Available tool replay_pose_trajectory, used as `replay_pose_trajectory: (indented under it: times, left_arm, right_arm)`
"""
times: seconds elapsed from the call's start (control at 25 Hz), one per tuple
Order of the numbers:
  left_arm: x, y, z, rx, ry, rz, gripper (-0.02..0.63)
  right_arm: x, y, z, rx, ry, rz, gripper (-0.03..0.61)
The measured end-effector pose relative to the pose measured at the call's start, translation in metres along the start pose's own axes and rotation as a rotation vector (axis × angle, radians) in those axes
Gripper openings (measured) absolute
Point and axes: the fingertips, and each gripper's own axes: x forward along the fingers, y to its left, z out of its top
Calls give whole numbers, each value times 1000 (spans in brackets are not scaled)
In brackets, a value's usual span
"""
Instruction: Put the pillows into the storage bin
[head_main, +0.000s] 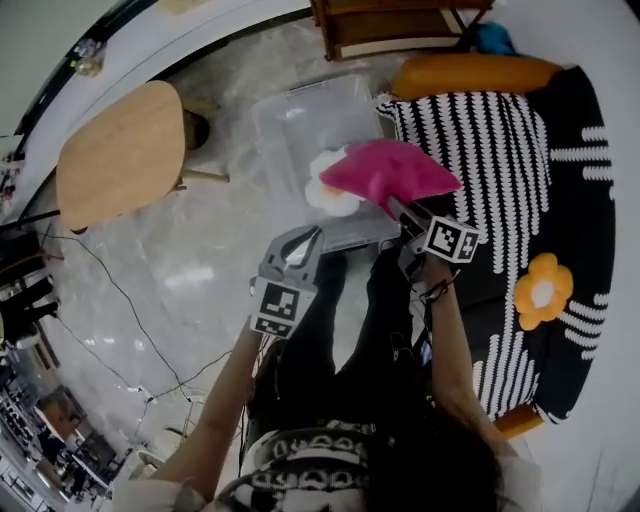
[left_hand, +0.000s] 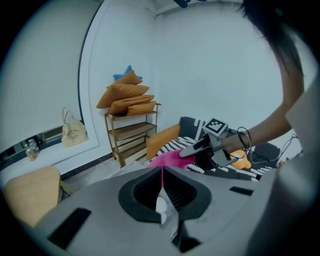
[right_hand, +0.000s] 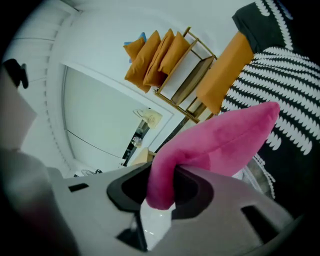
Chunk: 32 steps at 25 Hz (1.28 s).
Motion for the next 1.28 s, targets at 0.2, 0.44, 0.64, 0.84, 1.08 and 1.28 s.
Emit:
replay_pose_trajectory:
  times: [0.2, 0.44, 0.64, 0.84, 1.08, 1.28]
  left_arm:
    - [-51, 64, -50, -46, 28, 71, 11]
    - [-65, 114, -75, -81, 30, 115, 11]
    - [-67, 126, -79, -94, 25, 87, 11]
    - [-48, 113, -85, -66, 31, 13, 10]
    - [-27, 89, -64, -5, -3, -84, 10]
    - [-3, 69, -44, 37, -16, -142, 11]
  right_arm:
    - [86, 51, -31, 0, 32, 57, 110]
    - [197, 57, -19, -108, 51, 29, 127]
    - [242, 17, -41, -194, 118, -118, 231]
    - [230, 12, -58, -211, 118, -117, 259]
    - [185, 5, -54, -180, 56, -143, 262]
    - [132, -5, -40, -135, -34, -165, 262]
